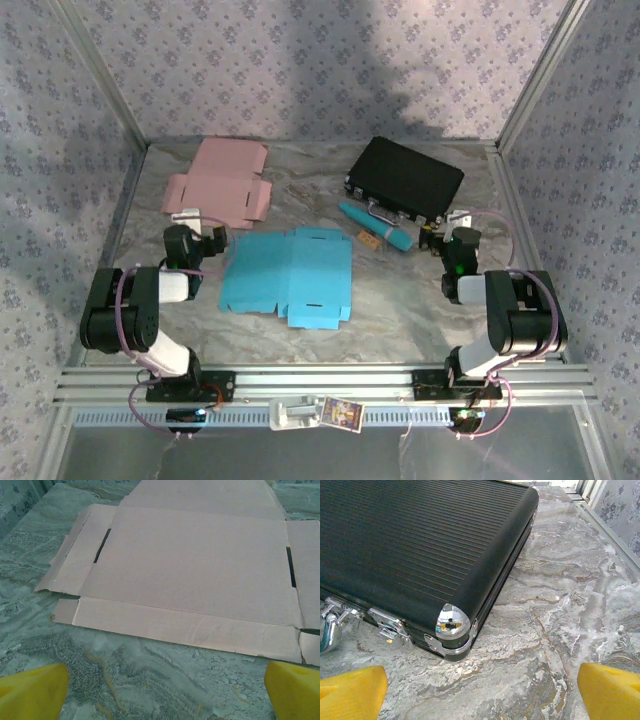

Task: Fold the paper box

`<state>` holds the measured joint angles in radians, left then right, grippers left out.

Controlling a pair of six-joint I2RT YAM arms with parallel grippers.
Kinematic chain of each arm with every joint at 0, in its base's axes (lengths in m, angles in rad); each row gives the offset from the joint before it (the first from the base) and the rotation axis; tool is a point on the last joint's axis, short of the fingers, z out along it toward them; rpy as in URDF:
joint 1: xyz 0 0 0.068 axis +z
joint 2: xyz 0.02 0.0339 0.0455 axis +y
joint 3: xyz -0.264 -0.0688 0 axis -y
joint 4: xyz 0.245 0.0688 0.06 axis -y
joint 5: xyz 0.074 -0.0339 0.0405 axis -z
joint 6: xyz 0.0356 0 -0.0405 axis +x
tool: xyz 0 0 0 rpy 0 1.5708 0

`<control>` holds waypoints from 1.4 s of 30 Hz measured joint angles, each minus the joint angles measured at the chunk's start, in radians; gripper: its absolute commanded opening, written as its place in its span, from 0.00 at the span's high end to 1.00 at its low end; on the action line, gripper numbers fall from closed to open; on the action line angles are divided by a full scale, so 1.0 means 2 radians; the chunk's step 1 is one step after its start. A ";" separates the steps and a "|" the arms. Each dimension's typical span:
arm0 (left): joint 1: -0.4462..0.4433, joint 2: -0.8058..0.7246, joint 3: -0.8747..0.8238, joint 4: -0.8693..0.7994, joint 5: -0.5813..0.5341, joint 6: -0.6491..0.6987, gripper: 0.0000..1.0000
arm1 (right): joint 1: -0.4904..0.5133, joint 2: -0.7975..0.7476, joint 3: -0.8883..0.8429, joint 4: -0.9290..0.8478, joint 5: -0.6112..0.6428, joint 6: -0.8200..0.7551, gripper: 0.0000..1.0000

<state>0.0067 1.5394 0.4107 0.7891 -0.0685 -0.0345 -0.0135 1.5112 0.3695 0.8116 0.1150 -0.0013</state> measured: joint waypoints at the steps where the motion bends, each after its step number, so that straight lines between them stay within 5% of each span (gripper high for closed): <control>1: 0.000 0.000 0.000 0.000 0.000 0.000 0.00 | 0.000 0.000 0.000 0.000 0.000 0.000 0.01; 26: 0.000 0.000 0.000 0.000 -0.007 0.000 0.00 | 0.000 0.000 0.000 0.000 0.000 0.000 0.01; 30: -0.020 -0.021 -0.001 -0.016 -0.065 0.001 0.00 | -0.004 -0.019 0.000 -0.026 0.013 0.005 0.01; 36: -0.127 -0.134 0.007 -0.034 -0.206 0.055 0.00 | 0.007 -0.171 0.042 -0.130 0.109 0.038 0.01; 39: -0.166 -0.159 0.110 -0.175 -0.261 0.013 0.00 | 0.024 -0.205 0.176 -0.237 0.140 0.094 0.01; 42: -0.110 -0.147 0.297 -0.378 -0.204 -0.137 0.02 | 0.011 -0.171 0.382 -0.399 0.122 0.220 0.01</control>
<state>-0.2131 1.2449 1.0050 0.0326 -0.4759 -0.3088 0.0078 1.1694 1.1328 0.0132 0.3599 0.4381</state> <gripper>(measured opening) 0.997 0.990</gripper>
